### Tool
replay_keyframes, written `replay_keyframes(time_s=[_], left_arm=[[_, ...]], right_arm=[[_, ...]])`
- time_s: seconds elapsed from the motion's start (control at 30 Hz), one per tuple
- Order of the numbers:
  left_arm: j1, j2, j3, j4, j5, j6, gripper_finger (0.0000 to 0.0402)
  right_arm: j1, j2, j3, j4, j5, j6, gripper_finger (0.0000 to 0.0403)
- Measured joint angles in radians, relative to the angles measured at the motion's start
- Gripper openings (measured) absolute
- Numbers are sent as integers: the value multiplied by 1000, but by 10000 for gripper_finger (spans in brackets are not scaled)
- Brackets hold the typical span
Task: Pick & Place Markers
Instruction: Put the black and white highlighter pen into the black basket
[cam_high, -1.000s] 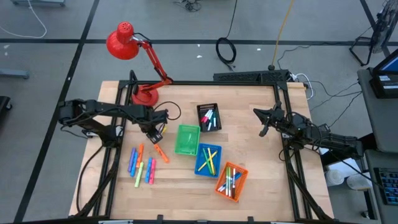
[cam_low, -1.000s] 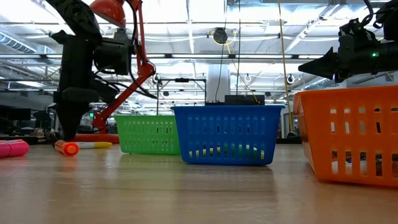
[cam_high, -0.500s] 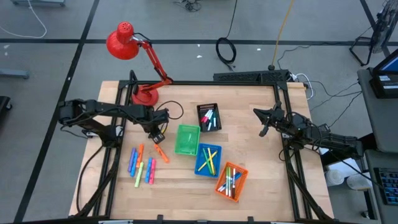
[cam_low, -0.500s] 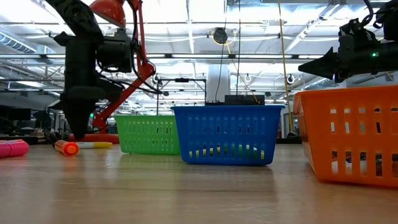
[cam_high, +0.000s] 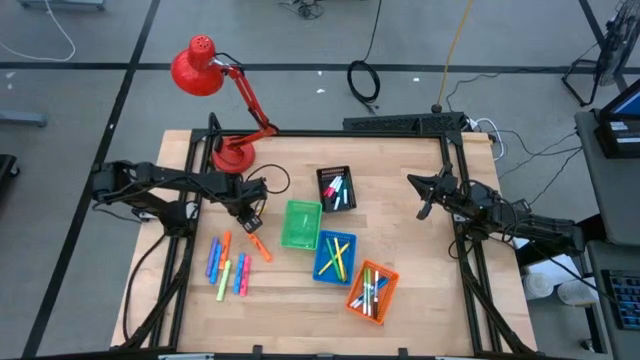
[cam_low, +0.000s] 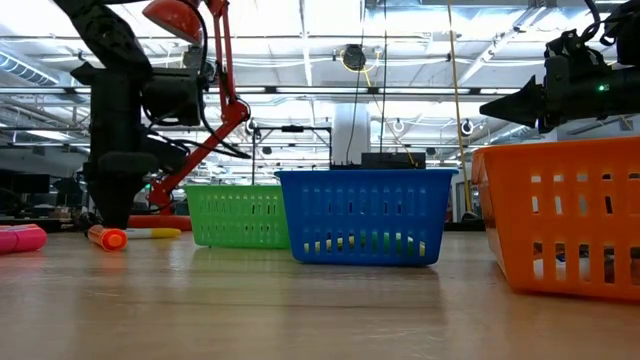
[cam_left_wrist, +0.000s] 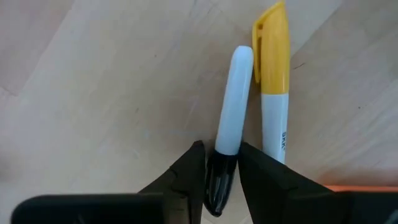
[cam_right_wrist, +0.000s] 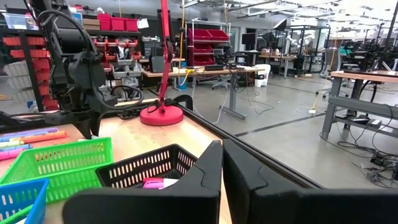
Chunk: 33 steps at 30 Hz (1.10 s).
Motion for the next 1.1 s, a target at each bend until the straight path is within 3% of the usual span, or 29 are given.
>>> replay_keyframes(time_s=[0.17,0.37,0.5,0.87,1.1], left_arm=[[0,0,-5,9,-1,11,95],[2,2,-5,16,5,33,42],[12,5,20,-5,8,26,38],[-8,8,186,-77,-88,112,39],[-8,7,312,24,-131,198,40]], right_arm=[[0,0,0,0,0,0,0],[0,0,0,0,0,0,0],[0,0,0,0,0,0,0],[0,0,0,0,0,0,0],[0,0,0,0,0,0,0]])
